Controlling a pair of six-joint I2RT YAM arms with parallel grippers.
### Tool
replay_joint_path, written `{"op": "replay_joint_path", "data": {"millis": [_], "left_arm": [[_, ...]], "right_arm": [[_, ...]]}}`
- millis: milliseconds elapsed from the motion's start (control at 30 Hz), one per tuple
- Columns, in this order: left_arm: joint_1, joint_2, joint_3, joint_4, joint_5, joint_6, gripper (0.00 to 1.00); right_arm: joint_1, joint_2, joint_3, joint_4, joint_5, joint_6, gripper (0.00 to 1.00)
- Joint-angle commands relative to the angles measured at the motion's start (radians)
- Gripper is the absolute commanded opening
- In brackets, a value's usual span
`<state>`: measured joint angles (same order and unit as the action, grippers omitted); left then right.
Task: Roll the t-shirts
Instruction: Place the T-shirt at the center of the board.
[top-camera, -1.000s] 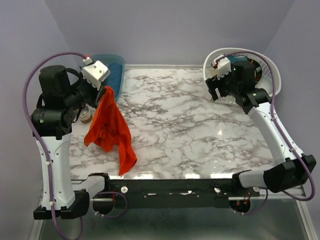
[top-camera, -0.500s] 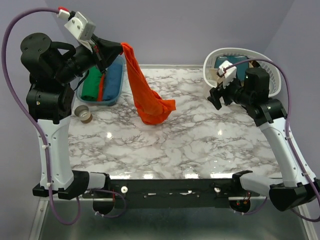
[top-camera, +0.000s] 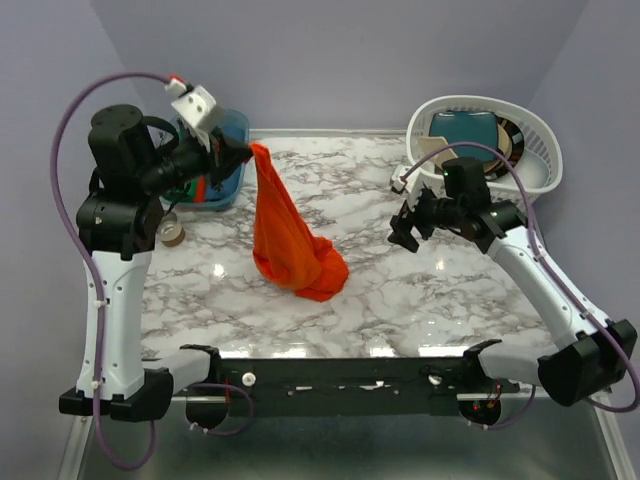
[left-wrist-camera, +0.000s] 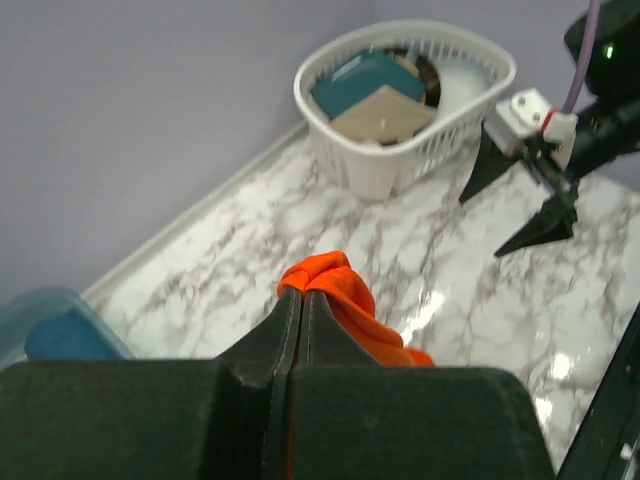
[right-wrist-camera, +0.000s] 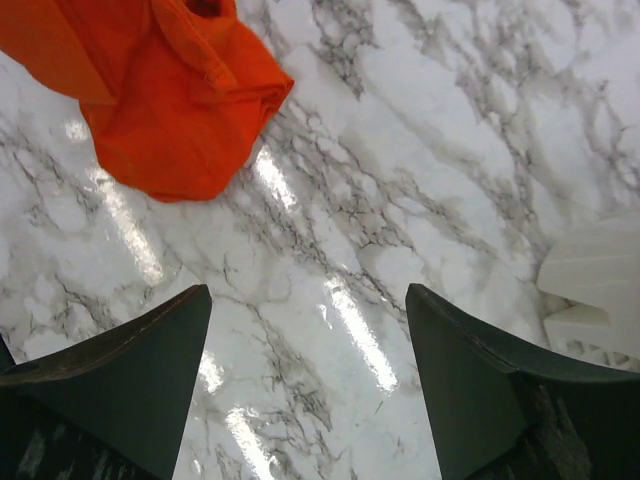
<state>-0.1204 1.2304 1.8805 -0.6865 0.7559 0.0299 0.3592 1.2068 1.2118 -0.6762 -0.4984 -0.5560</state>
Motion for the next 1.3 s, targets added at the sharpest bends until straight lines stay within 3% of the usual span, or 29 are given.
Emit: {"op": "replay_joint_path", "data": {"millis": [0,100,167,367,433,467,500,600,900,1067,1267], "left_arm": [[-0.004,-0.208,-0.271,-0.347,-0.172,0.436,0.00],[0.001,-0.317,-0.466,-0.501,-0.329,0.650,0.00],[0.005,-0.370,-0.595,-0.541,-0.380,0.691,0.00],[0.008,-0.431,-0.954,-0.483,-0.546,0.650,0.00],[0.010,-0.413,-1.020,-0.440,-0.563,0.602,0.11],[0.011,-0.408,-1.031,-0.405,-0.572,0.566,0.20],[0.011,-0.402,-1.038,-0.394,-0.572,0.547,0.38],[0.018,-0.402,-1.026,-0.372,-0.579,0.484,0.53],[0.022,-0.439,-0.988,-0.407,-0.558,0.429,0.57],[0.030,-0.431,-0.965,-0.404,-0.558,0.423,0.58],[0.033,-0.433,-0.974,-0.403,-0.561,0.438,0.58]], "right_arm": [[0.021,0.077,-0.063,0.073,0.035,-0.084,0.87],[0.024,0.161,-0.058,0.124,0.052,-0.094,0.87],[0.033,0.210,-0.040,0.173,0.050,-0.096,0.86],[0.081,0.471,0.147,0.234,-0.049,-0.047,0.78],[0.093,0.560,0.187,0.230,-0.103,-0.045,0.73],[0.116,0.583,0.218,0.230,-0.107,-0.056,0.73],[0.127,0.615,0.233,0.231,-0.097,-0.074,0.72],[0.158,0.720,0.320,0.210,-0.114,-0.088,0.71],[0.231,0.950,0.529,0.107,-0.108,-0.110,0.68],[0.248,1.068,0.710,-0.089,-0.101,-0.173,0.61],[0.248,1.122,0.770,-0.180,-0.138,-0.160,0.60]]}}
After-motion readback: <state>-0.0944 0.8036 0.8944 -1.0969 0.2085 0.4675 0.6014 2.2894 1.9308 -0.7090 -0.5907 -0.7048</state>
